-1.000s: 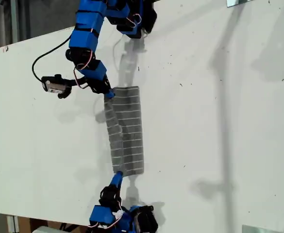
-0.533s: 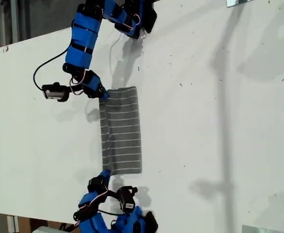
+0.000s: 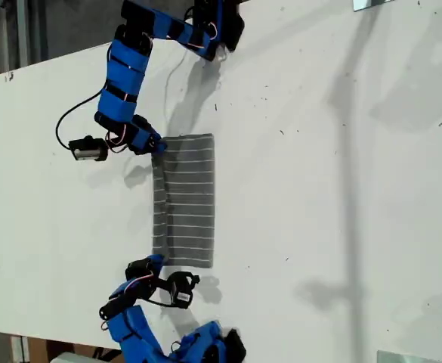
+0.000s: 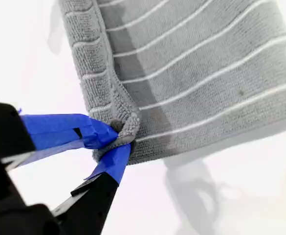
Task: Grasp corners of a square towel and fold twice.
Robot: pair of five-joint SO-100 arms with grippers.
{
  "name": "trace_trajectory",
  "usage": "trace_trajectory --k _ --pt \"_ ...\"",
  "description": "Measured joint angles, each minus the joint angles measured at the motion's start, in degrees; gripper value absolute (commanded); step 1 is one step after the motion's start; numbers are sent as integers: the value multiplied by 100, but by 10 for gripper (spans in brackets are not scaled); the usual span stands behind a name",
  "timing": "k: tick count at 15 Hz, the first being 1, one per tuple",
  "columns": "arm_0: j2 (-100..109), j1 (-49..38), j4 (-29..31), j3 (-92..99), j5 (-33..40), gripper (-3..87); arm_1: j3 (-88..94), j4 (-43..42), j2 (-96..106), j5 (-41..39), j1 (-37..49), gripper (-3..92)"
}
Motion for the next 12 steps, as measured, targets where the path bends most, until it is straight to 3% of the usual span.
trace_trajectory --k 3,5,9,12 --pt "1090 809 536 -70 -325 -1 0 519 940 149 -712 -1" --pt "1345 1257 519 70 -519 -1 79 615 1336 378 -1169 -1" --pt "1468 1898 -202 1107 -905 -1 844 325 1362 905 -2065 -1" --pt "1547 2188 -413 1494 -1046 -1 1266 62 1362 1055 -2285 -1"
